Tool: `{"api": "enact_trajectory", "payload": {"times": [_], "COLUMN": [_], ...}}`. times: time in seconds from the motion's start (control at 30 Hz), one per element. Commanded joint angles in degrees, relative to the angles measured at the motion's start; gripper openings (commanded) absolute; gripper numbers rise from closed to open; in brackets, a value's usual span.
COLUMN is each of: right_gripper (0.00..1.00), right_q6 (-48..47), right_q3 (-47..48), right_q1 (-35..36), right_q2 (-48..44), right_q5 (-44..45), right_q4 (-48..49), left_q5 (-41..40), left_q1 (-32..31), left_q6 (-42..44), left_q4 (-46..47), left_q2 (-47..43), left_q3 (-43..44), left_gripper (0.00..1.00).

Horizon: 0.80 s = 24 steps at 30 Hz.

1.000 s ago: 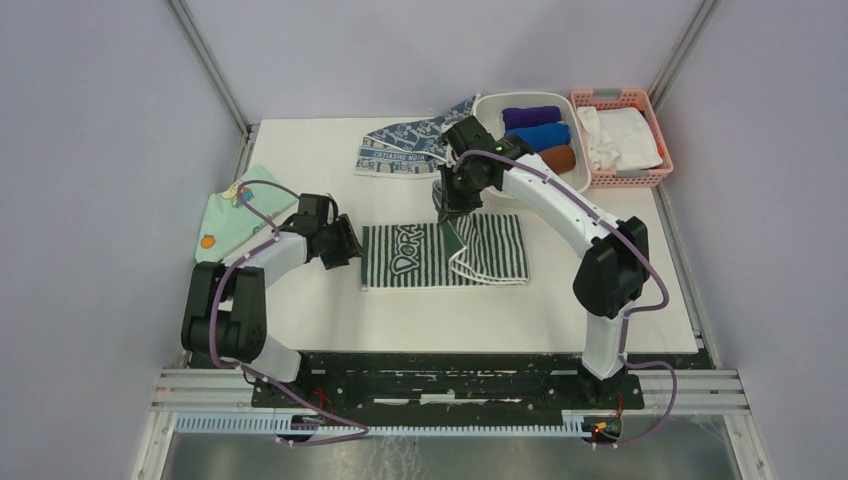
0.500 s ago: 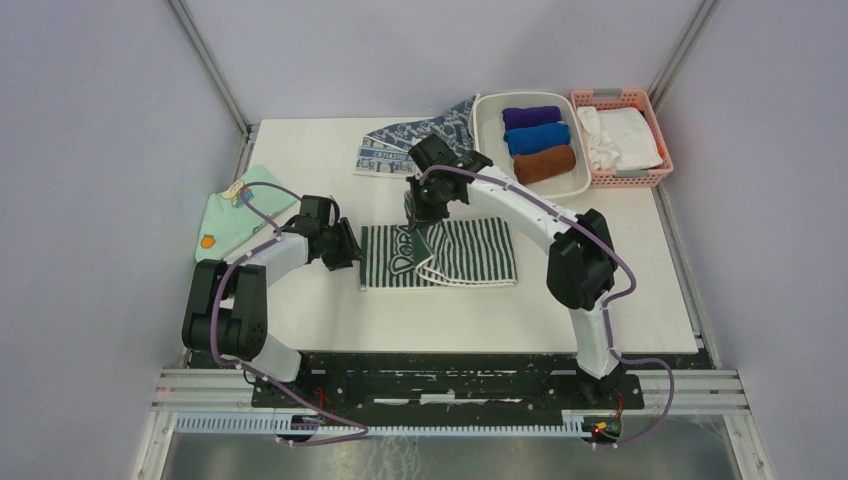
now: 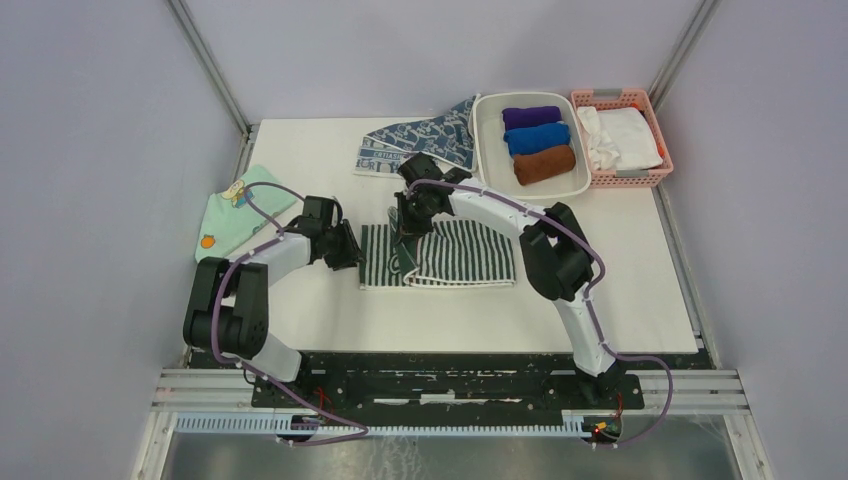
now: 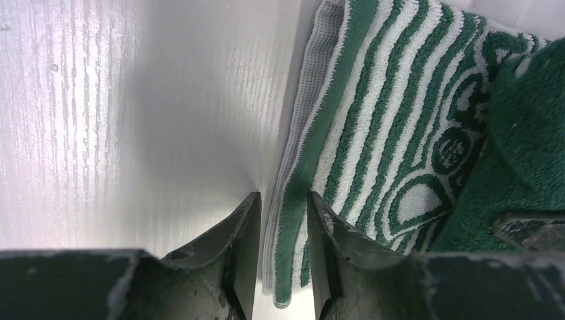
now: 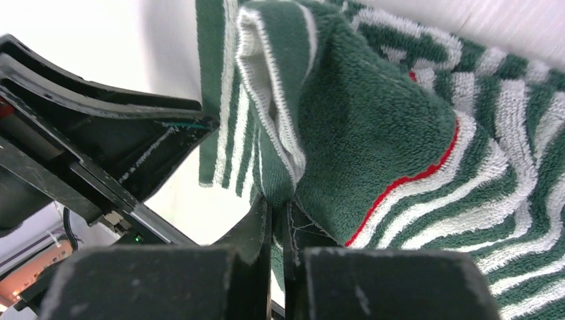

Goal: Roll the towels
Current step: Fold the towel at the center of the board.

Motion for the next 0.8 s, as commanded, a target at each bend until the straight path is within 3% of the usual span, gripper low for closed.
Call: {"api": "enact_trajectory", "payload": {"times": [0.0,0.47,0.77], "right_gripper": [0.04,0.04,0.06], "right_q6": [-0.48,2.04,3.09], "right_q3": [-0.97,-3.70,-3.89], "right_q1": [0.29,0.32,1.29], "right_q2": [-2.32,-10.30,-6.31], "right_q5": [-3.26,-0.25,-2.83], "right_q4": [1.82,3.52,5.06], "left_q5": [0.04,-0.91,-1.69], "left_q1": [-0.57,-1.69,-1.88], "left_q6": [-2.23,-2.01,-1.75], "left_q4": [1.32,1.06,0.46], "left_q2": [0.40,0.66,0.55], "left_q3": [0.00,0.04,0.40], "left_gripper": [0.37,0.24,0.22]}}
